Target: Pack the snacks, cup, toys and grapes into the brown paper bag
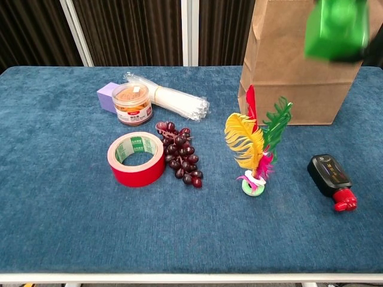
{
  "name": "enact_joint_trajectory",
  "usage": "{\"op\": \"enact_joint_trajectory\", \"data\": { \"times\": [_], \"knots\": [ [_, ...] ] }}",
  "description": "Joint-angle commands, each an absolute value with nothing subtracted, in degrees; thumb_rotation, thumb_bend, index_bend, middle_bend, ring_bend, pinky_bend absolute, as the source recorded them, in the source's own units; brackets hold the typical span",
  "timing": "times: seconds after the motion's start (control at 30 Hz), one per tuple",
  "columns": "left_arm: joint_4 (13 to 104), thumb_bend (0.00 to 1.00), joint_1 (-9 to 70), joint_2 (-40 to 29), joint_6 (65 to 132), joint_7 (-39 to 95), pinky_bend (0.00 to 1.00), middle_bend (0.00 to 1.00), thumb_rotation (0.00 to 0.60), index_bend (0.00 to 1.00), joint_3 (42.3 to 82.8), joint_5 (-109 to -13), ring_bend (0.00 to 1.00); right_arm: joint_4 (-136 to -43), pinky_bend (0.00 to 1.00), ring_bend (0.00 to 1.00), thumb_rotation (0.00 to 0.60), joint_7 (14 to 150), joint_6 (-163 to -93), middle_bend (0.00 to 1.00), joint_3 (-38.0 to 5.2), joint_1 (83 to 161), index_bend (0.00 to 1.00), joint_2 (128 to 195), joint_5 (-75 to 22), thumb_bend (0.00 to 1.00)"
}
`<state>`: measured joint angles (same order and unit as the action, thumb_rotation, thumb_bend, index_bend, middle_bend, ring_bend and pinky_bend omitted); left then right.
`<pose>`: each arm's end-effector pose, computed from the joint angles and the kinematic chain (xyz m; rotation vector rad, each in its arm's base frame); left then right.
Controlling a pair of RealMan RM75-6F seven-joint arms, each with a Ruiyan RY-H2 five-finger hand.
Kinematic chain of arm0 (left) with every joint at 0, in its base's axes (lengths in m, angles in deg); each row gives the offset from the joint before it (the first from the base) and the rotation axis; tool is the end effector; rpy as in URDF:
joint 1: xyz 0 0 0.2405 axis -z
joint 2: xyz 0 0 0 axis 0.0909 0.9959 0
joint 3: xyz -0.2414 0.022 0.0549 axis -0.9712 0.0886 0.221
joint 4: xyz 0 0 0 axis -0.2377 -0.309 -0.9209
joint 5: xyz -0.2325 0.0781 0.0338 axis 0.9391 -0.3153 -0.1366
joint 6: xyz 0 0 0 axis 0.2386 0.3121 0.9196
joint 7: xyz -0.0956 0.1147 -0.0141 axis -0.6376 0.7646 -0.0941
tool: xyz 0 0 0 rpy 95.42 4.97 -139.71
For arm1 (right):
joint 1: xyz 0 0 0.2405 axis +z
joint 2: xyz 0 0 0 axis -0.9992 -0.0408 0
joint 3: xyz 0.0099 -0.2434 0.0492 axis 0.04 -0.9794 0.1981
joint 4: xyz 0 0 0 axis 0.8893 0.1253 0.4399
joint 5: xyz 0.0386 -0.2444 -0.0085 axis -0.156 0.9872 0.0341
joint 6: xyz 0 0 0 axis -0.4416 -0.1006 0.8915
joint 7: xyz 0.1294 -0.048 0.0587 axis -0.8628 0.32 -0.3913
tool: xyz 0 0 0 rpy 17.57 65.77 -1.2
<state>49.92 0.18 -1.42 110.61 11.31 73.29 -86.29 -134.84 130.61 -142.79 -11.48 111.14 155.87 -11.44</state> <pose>-0.4093 0.1736 0.0640 -1.4605 -1.1039 -0.7716 -0.0831 -0.2604 0.0669 1.5580 -0.6152 1.0897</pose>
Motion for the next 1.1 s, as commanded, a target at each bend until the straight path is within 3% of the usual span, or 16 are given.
{"op": "enact_joint_trajectory", "data": {
  "times": [0.03, 0.27, 0.43, 0.77, 1.1],
  "knots": [
    [49.9, 0.23, 0.2, -1.5, 110.7, 11.3, 0.17, 0.13, 0.600, 0.14, 73.3, -86.4, 0.03, -139.0, 0.01, 0.43, 0.600, 136.1, -143.1, 0.52, -5.0, 115.6, 0.38, 153.4, -14.7, 0.10],
    [49.9, 0.23, 0.1, -1.4, 110.9, 11.3, 0.17, 0.13, 0.600, 0.14, 73.3, -86.4, 0.03, -134.7, 0.01, 0.43, 0.600, 144.2, -141.8, 0.52, 4.3, 126.2, 0.38, 155.8, -22.3, 0.10],
    [49.9, 0.23, 0.2, -1.3, 110.5, 11.0, 0.17, 0.13, 0.600, 0.14, 73.3, -86.1, 0.03, -127.1, 0.01, 0.43, 0.600, 149.0, -142.2, 0.53, 8.1, 132.5, 0.39, 157.1, -24.8, 0.10],
    [49.9, 0.23, 0.3, -1.4, 110.1, 11.5, 0.17, 0.13, 0.600, 0.14, 73.7, -86.5, 0.03, -110.5, 0.01, 0.43, 0.600, 147.9, -141.8, 0.52, 6.4, 136.2, 0.39, 158.0, -30.5, 0.10],
    [49.6, 0.23, 0.4, -1.6, 109.7, 11.8, 0.17, 0.13, 0.600, 0.14, 73.9, -86.6, 0.03, -106.7, 0.01, 0.43, 0.600, 143.0, -139.9, 0.51, 4.8, 137.6, 0.38, 158.6, -36.0, 0.06]
  ]
}}
